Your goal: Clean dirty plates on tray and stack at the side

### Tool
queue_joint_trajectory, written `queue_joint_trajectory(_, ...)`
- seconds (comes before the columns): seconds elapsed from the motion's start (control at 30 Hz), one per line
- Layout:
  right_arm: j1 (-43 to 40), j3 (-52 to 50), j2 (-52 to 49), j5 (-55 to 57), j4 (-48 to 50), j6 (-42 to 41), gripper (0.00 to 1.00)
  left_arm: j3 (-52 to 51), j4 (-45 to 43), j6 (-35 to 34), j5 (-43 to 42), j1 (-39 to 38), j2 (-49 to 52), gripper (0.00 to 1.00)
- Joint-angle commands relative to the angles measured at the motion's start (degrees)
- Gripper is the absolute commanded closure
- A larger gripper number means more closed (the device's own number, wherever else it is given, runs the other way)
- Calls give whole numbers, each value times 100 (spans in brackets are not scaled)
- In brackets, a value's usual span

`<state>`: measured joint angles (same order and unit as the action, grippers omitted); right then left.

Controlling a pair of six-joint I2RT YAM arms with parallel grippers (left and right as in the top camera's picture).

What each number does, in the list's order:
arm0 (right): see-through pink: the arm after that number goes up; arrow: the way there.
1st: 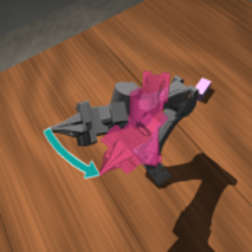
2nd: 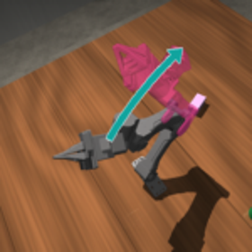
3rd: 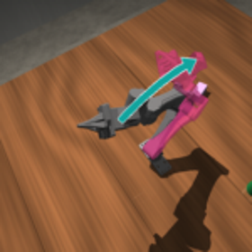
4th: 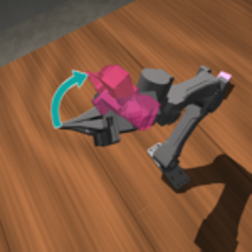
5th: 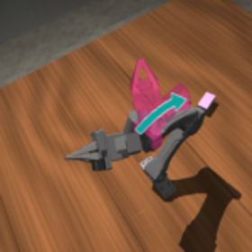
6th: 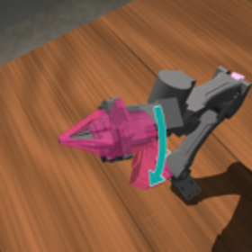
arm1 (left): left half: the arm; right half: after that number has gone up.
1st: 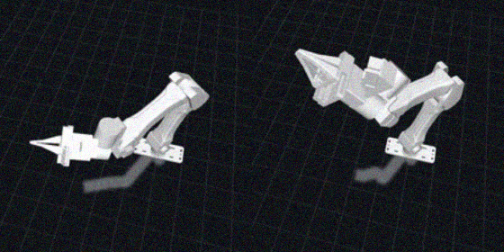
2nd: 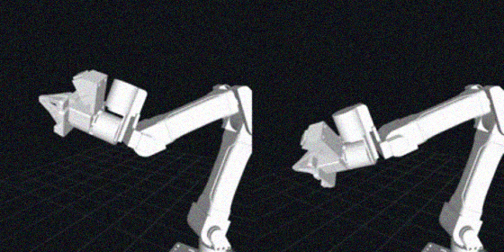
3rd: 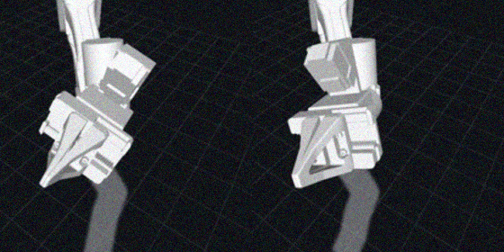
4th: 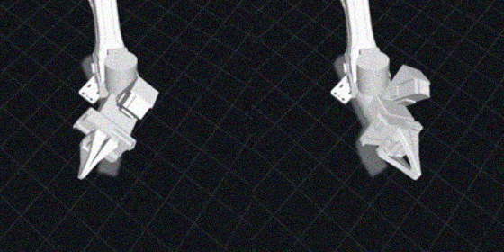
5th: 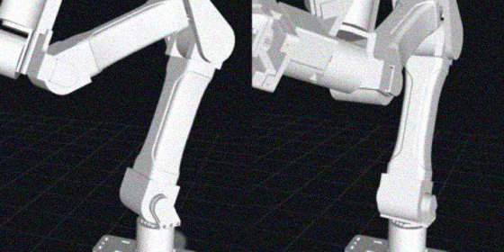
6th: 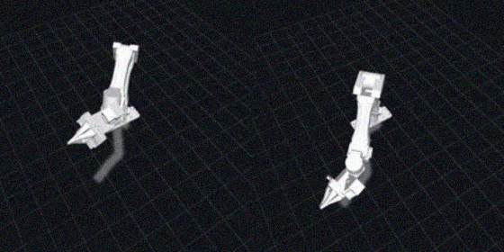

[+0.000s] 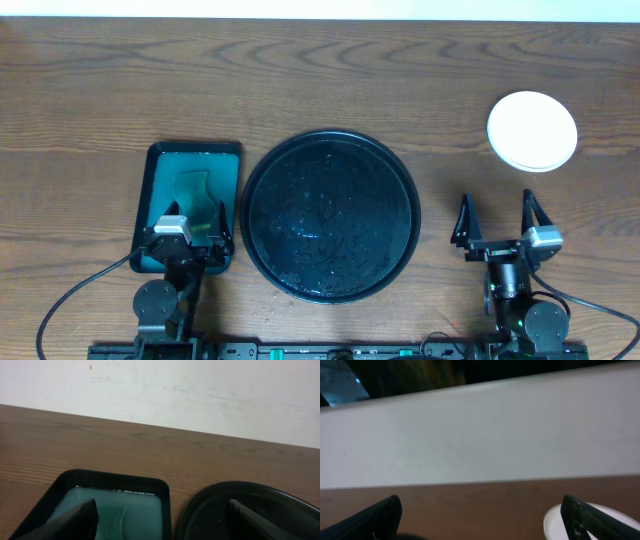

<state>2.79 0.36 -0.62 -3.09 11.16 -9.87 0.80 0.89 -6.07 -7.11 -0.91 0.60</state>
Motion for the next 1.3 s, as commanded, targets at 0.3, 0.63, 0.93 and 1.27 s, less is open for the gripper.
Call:
queue_joint_trajectory(0.3, -72, -7, 31, -26, -1526, -81, 1, -57, 254, -26, -98, 24, -33, 19)
queue_joint_trajectory(0.63, -72, -7, 31, -20, -1526, -79, 1, -57, 251, -26, -98, 24, -33, 19)
queue_joint_trajectory(0.93, -72, -4, 31, -20, -1526, -79, 1, -57, 251, -26, -98, 24, -33, 19)
queue_joint_trajectory(1.27, -72, -4, 31, -20, -1526, -79, 1, -57, 251, -26, -98, 24, -33, 19)
